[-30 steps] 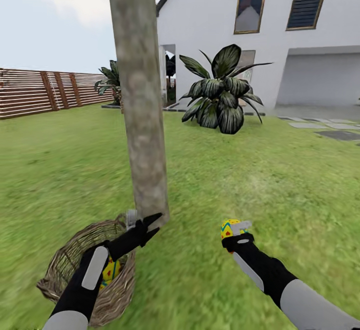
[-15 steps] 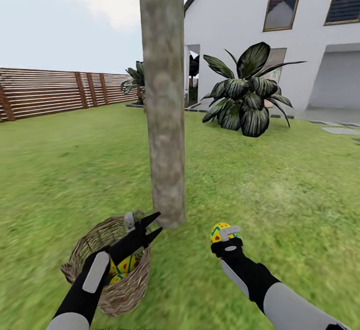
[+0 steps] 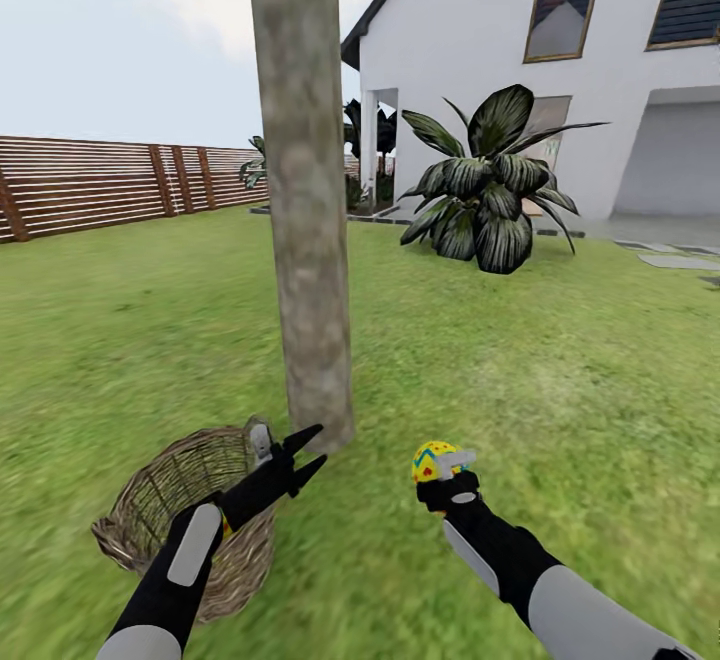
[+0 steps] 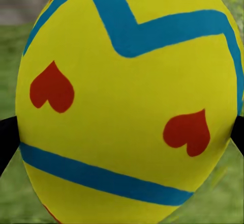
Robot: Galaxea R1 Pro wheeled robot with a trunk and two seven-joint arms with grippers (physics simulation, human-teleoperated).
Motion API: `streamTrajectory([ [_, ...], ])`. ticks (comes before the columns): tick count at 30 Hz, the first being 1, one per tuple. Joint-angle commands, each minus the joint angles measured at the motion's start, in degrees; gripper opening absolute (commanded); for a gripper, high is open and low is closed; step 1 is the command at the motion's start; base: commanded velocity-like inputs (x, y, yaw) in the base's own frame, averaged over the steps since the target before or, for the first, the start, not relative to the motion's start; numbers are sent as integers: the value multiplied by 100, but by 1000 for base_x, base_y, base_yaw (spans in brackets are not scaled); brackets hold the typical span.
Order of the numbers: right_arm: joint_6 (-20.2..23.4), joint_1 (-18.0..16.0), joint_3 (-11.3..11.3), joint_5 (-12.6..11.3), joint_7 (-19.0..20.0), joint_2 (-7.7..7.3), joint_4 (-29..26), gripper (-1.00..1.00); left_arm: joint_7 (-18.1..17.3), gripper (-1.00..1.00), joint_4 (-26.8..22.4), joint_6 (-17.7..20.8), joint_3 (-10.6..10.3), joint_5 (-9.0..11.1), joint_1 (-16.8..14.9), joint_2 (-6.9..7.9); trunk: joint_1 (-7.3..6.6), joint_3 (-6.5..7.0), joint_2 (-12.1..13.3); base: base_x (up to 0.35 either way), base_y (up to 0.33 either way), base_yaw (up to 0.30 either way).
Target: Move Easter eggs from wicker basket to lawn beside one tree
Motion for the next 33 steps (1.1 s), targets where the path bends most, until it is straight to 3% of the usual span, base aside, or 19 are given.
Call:
streamTrajectory([
  [1,29,-7,130,14,537,-18,-4,-100,-16,100,-1,29,16,-13,-3,-8,-1,-6,-3,1,-12,0],
  [3,67,-21,162,62,1404,-16,165,-100,-27,100,-12,34,11,-13,-3,-13,-1,-6,-3,0,-4,0],
  [5,84,-95,162,70,1654,13,604,-100,-127,100,-45,64,-7,-11,-5,-15,-1,-6,-3,0,-1,0],
  [6,85,-225,162,70,1706,95,900,-100,-336,100,-69,91,-10,-7,-3,-16,-1,-6,-3,0,0,0],
  [9,63,-644,180,87,1760,414,1427,-100,-976,100,-137,114,-32,-3,-3,-19,-1,-6,-3,0,0,0],
  [10,48,-681,193,101,1765,449,1450,-100,-1057,100,-143,112,-36,41,-3,-22,-1,-6,-3,0,0,0],
  [13,41,-716,205,115,1806,477,1266,-100,-1129,100,-453,97,-139,667,-20,-46,-1,-6,-3,0,0,0],
  [15,41,-719,206,116,1810,478,1224,-100,-1125,100,-927,117,-221,814,-23,-17,-1,-6,-3,0,0,0],
  [19,17,-720,222,116,1804,476,1233,-100,-1124,100,-1483,153,-249,864,-24,16,-1,-6,-3,0,0,61],
  [22,-33,-720,224,117,1798,485,1273,-100,-1136,100,-1531,163,-245,886,-23,27,-1,-6,-3,0,0,267],
  [26,-163,-720,224,116,1794,492,1286,-100,-1141,100,-1523,169,-261,1188,-23,28,-1,-6,-3,0,0,292],
  [33,-177,-720,224,116,1794,495,1287,-100,-1133,100,-1457,164,-294,1225,-15,20,-1,-6,-3,0,0,292],
])
